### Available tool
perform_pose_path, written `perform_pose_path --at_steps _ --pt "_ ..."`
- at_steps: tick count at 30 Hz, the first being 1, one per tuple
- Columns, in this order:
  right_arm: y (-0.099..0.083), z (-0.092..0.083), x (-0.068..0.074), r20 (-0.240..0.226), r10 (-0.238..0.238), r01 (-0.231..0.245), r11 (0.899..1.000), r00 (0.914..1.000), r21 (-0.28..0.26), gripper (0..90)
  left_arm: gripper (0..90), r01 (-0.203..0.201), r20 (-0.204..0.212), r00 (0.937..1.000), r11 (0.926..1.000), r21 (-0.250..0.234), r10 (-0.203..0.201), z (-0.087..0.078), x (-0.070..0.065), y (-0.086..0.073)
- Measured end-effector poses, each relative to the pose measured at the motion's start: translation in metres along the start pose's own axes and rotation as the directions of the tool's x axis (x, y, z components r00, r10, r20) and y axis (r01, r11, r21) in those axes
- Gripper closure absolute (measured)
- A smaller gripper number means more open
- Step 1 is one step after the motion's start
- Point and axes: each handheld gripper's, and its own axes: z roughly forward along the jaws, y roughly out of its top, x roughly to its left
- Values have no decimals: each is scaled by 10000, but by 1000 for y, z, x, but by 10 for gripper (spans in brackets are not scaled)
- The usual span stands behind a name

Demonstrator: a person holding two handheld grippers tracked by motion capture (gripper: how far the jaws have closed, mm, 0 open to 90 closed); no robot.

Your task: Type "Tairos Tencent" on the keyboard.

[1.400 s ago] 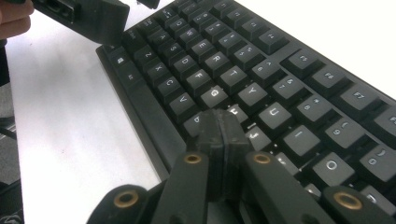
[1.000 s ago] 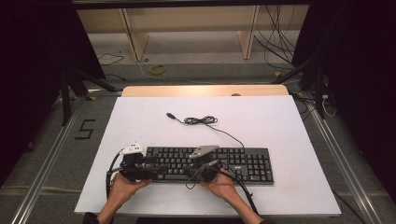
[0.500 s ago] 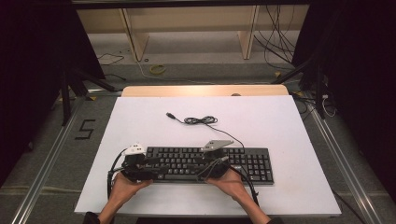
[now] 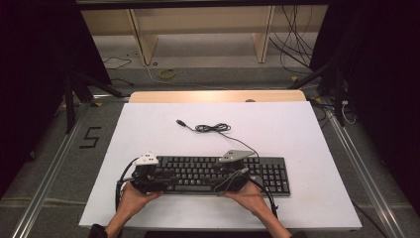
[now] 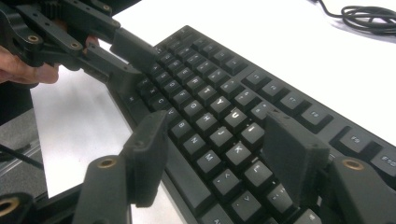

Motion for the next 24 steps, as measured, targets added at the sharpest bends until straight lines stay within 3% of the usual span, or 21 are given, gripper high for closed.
perform_pose_path --at_steps 18,24 --pt "-3 -6 -3 102 68 -66 9999 9999 -150 372 876 -566 134 9984 9956 751 558 10 -4 4" --pt "-5 -8 -3 117 89 -87 9998 9999 -165 366 890 -661 117 9978 9946 798 654 12 -5 5"
